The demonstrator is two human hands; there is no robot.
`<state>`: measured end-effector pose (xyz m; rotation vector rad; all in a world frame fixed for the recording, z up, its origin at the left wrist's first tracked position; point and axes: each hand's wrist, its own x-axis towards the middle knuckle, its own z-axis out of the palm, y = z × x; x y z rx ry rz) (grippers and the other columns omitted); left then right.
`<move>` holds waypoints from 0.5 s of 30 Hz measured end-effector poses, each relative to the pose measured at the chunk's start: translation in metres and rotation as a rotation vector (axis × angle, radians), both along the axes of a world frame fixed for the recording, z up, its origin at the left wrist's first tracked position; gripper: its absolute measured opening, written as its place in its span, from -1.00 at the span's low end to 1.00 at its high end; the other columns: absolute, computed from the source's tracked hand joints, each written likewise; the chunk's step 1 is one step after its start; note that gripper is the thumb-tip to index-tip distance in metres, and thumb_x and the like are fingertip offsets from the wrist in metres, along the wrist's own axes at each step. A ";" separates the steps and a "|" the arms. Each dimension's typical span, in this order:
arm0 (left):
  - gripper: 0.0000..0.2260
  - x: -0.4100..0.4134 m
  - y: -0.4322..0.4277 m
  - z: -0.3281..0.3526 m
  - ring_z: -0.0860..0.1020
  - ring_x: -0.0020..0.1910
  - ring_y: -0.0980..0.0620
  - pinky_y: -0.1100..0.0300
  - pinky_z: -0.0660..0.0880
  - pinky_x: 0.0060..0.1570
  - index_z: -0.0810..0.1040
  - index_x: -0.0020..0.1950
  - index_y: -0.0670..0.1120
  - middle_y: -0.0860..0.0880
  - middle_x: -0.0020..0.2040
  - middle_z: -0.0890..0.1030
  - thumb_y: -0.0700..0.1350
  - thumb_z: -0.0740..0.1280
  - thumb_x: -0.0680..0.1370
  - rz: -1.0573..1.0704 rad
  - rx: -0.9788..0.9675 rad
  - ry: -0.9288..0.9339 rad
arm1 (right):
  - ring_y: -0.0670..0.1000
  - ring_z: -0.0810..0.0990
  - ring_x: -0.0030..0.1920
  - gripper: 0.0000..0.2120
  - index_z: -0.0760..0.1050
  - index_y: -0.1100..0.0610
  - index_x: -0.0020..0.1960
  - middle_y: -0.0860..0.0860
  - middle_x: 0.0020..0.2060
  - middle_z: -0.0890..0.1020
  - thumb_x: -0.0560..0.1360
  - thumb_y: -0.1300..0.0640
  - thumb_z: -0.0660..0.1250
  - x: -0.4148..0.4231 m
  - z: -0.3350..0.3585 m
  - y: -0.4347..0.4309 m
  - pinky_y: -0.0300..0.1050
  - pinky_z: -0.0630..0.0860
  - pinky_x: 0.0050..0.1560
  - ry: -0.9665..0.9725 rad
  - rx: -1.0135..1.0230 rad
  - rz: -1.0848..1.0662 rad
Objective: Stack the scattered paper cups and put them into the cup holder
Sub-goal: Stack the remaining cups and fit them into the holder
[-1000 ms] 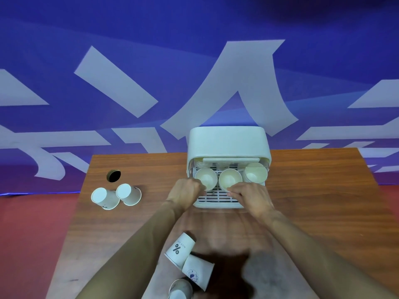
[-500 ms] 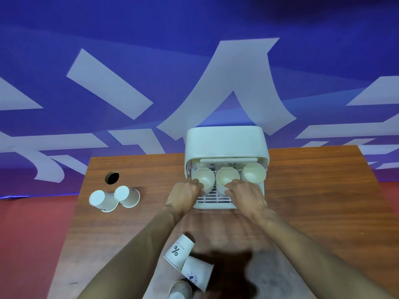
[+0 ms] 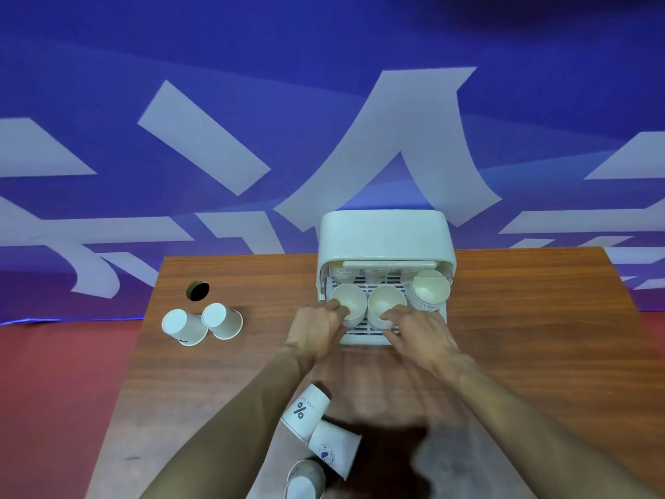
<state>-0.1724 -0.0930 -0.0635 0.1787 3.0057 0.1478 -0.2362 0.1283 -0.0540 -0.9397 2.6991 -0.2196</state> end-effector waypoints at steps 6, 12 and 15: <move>-0.66 0.016 -0.008 0.022 0.61 -0.05 -0.05 0.11 0.50 -0.34 0.46 0.33 0.03 0.08 0.18 0.56 0.01 0.28 0.56 0.003 0.106 0.115 | -0.01 0.67 -0.04 -0.65 0.52 -0.03 0.28 -0.16 0.20 0.61 0.51 -0.02 0.38 0.010 0.015 0.011 -0.11 0.48 -0.30 0.194 -0.100 0.050; -0.70 0.054 -0.032 0.047 0.58 -0.22 -0.07 0.14 0.43 -0.48 0.54 0.26 -0.03 0.02 -0.08 0.57 -0.07 0.33 0.53 -0.029 0.103 0.242 | -0.12 0.62 -0.11 -0.83 0.56 -0.05 0.13 -0.21 0.16 0.54 0.56 0.09 0.32 0.050 0.025 0.015 -0.20 0.32 -0.42 0.312 -0.334 0.158; -0.75 0.074 -0.045 0.051 0.56 -0.20 -0.12 0.05 0.45 -0.42 0.53 0.15 -0.02 0.01 -0.08 0.54 0.03 0.18 0.58 0.031 0.054 0.162 | -0.13 0.63 -0.08 -0.79 0.55 -0.06 0.15 -0.22 0.16 0.55 0.53 0.11 0.36 0.078 0.020 0.012 -0.17 0.43 -0.39 0.252 -0.320 0.182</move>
